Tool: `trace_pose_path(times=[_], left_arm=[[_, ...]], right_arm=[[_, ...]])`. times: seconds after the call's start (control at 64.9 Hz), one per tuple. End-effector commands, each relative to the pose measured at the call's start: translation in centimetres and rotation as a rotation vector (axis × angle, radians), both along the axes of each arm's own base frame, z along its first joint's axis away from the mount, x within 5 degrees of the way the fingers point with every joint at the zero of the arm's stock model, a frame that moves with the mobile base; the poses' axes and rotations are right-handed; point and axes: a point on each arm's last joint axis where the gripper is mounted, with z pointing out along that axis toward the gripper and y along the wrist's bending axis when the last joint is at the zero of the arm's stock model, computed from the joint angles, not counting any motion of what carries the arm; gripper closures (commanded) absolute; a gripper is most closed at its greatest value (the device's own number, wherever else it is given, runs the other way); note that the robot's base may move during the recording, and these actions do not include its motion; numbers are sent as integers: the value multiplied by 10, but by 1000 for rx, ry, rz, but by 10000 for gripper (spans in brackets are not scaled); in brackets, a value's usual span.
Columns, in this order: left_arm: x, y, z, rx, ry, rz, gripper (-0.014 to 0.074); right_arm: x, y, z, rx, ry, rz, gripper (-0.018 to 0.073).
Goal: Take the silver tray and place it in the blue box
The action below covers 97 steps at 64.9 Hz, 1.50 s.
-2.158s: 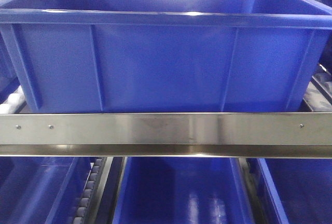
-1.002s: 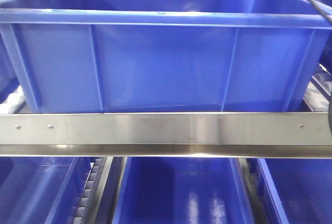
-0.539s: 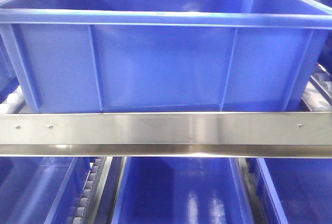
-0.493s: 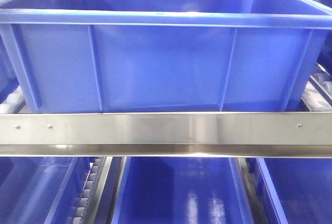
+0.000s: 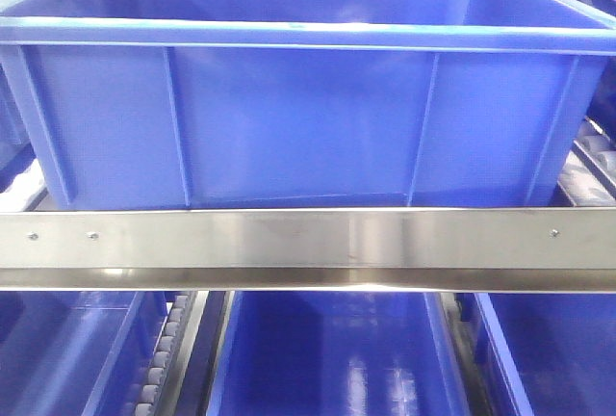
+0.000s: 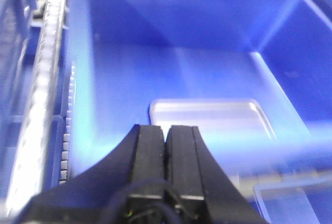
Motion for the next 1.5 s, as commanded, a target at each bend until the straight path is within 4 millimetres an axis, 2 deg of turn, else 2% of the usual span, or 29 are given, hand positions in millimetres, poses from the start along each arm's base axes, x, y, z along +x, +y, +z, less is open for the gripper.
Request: trace_pose_path(times=[0.0,0.154,0.308,0.848,0.909,0.987,1.079,1.171,1.372,1.48], left_arm=[[-24,8,2,-55,-134,-41,687],[-65,30,-14,-116,-258,-40,687],[-86,41,-22,-160,-346,-39,687],[-89,42,-23,-167,-360,-41,692],[-89,42,-23,-167,-360,-41,692],[-89,42,-23,-167,-360,-41,692],[-89,42,-22,-168,-363,-43,692],[-89,42,-22,-168,-363,-43,692],[-89,42,-22,-168,-363,-43,692],[-89,42,-22,-168,-363,-43,692]], right_arm=[[-26,-8,11,32,-160,34,507],[-62,-22,0,66,-248,33,507],[-78,-29,2,92,-314,32,507],[-78,-29,-3,90,-310,36,510],[-76,-29,-13,97,-280,28,510],[-75,-31,-29,187,-226,-10,510],[-77,-36,-47,55,-394,-72,510],[-79,-49,-63,60,-483,-223,510],[-89,-57,-104,135,-355,-322,510],[-97,-57,-116,118,-331,-318,510]])
